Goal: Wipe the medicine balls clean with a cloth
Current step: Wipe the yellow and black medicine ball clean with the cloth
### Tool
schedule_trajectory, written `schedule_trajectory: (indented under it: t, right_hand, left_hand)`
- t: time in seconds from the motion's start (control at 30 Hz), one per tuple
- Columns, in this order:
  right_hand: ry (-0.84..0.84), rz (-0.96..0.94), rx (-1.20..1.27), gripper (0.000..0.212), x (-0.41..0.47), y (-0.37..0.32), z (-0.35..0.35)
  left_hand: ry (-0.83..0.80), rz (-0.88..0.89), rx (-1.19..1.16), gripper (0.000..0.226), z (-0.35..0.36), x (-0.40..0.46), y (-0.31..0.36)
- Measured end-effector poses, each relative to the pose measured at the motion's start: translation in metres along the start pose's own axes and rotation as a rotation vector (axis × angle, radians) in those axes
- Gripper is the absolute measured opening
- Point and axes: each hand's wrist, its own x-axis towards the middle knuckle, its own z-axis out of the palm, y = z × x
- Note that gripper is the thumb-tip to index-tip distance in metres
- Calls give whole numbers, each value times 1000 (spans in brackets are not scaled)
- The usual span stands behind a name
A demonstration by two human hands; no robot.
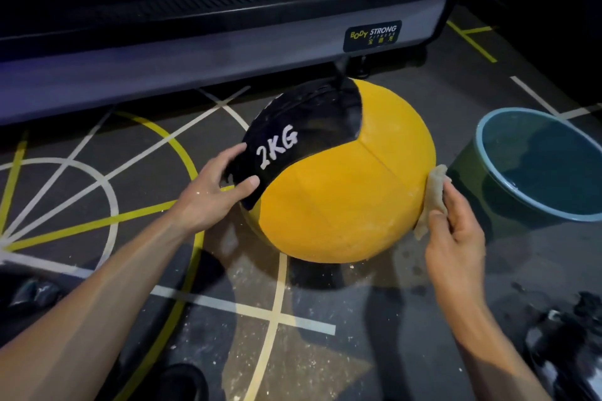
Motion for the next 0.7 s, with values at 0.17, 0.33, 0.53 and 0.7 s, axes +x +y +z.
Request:
schedule_trajectory:
  t: [0.17, 0.33, 0.53, 0.7]
  right_hand:
    - [12, 65, -82, 52, 4, 10, -5]
    - [44, 64, -117, 49, -8, 10, -3]
    - [31, -14, -165, 51, -16, 15, 2]
    - [136, -37, -9, 49, 32, 1, -9]
  left_hand:
    - [28, 10, 13, 64, 12, 13, 5]
    - [100, 261, 231, 75, 20, 29, 52]
    - [-181, 325, 432, 80, 47, 68, 114]
    - [-184, 305, 462, 79, 58, 83, 115]
